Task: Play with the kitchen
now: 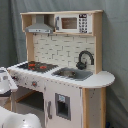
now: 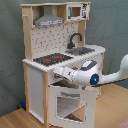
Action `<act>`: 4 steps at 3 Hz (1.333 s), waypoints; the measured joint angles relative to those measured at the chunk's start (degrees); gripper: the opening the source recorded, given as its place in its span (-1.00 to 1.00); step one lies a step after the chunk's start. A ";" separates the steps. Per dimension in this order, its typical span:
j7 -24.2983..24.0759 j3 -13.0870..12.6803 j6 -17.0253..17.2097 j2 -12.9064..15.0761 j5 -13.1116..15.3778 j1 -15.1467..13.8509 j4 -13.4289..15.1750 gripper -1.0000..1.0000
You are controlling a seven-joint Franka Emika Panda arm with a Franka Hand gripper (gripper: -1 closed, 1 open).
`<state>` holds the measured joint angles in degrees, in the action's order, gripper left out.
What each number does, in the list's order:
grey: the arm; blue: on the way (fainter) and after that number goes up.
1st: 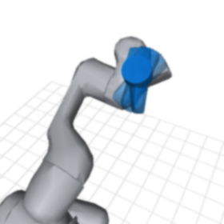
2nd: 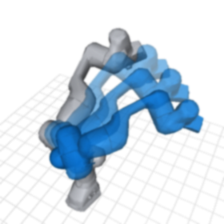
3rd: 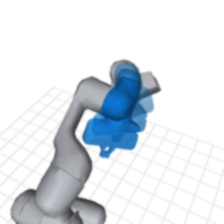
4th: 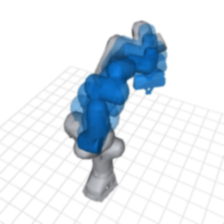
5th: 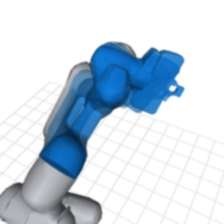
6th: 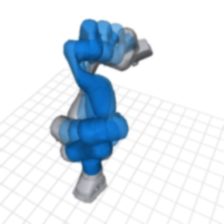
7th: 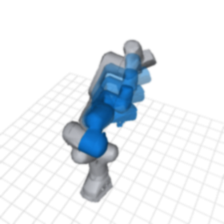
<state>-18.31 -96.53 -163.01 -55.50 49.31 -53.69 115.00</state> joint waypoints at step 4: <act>-9.99 -0.34 0.69 0.07 -5.72 -0.29 0.18 1.00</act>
<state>-28.31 -96.87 -162.32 -55.43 43.59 -53.97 115.18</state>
